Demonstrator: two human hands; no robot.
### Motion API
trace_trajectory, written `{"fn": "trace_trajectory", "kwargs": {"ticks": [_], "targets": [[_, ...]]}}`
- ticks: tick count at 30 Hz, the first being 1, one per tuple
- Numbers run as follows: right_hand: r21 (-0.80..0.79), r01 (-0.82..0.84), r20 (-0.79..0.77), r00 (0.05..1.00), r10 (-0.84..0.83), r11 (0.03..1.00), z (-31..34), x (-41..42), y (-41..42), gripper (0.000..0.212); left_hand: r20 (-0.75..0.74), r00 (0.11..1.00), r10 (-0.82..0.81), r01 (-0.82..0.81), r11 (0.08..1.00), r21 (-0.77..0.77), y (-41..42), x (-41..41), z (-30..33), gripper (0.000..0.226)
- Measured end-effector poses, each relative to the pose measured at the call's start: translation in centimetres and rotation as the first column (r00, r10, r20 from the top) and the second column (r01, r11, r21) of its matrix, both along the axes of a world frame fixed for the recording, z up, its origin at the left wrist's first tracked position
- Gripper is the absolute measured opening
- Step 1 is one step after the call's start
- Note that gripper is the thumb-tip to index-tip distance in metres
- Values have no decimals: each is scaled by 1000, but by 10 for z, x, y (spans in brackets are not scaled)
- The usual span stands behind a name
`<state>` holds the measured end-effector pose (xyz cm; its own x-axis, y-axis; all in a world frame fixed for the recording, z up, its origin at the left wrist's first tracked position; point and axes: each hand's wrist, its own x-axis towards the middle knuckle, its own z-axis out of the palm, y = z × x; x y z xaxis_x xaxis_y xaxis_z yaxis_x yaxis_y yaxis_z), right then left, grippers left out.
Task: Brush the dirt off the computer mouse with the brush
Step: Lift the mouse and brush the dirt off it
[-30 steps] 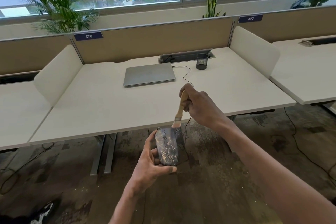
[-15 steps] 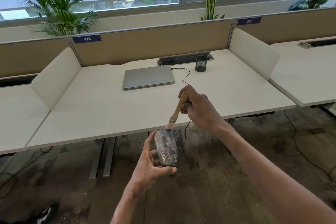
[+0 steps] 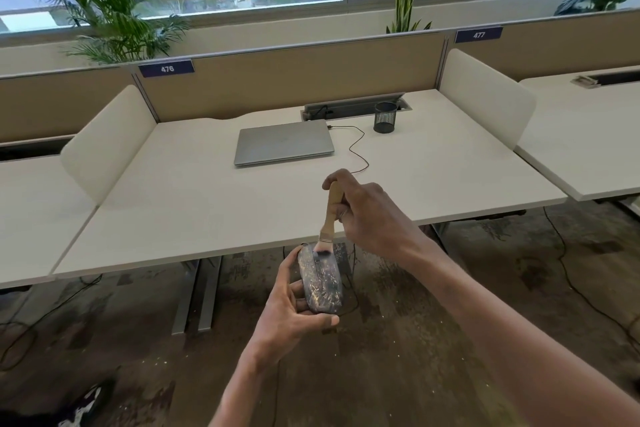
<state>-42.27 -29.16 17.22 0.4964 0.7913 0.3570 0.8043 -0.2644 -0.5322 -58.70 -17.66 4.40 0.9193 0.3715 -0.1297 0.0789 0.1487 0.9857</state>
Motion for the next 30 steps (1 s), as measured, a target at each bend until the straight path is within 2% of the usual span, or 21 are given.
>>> {"fn": "trace_trajectory", "kwargs": {"ticks": [3,7,13,18,24,30], "targets": [[-38,0,53,999,2,999,5,-1,-4,43,-8,1000,-3,3,1000,-2,-2,-3,-2,124],[12,-3,73,997,3,1000,9,-4,0,43,-4,1000,5,-5,1000,-10,-2,-2,-2,123],[-56,-41,74,996,45,998,6,-6,-11,34,-15,1000,-8,8,1000,10,-4,-4,-5,126],[14,-30,44,999,29,999,6,-5,-11,44,-4,1000,-3,3,1000,-9,-7,-3,-5,124],[-45,-51,34,998,53,998,-1,-6,-22,44,-11,1000,-11,11,1000,-14,-2,-7,-9,126],[61,-32,-40,999,35,998,-2,-9,-20,35,2,1000,8,-8,1000,-15,2,-6,-8,127]]}}
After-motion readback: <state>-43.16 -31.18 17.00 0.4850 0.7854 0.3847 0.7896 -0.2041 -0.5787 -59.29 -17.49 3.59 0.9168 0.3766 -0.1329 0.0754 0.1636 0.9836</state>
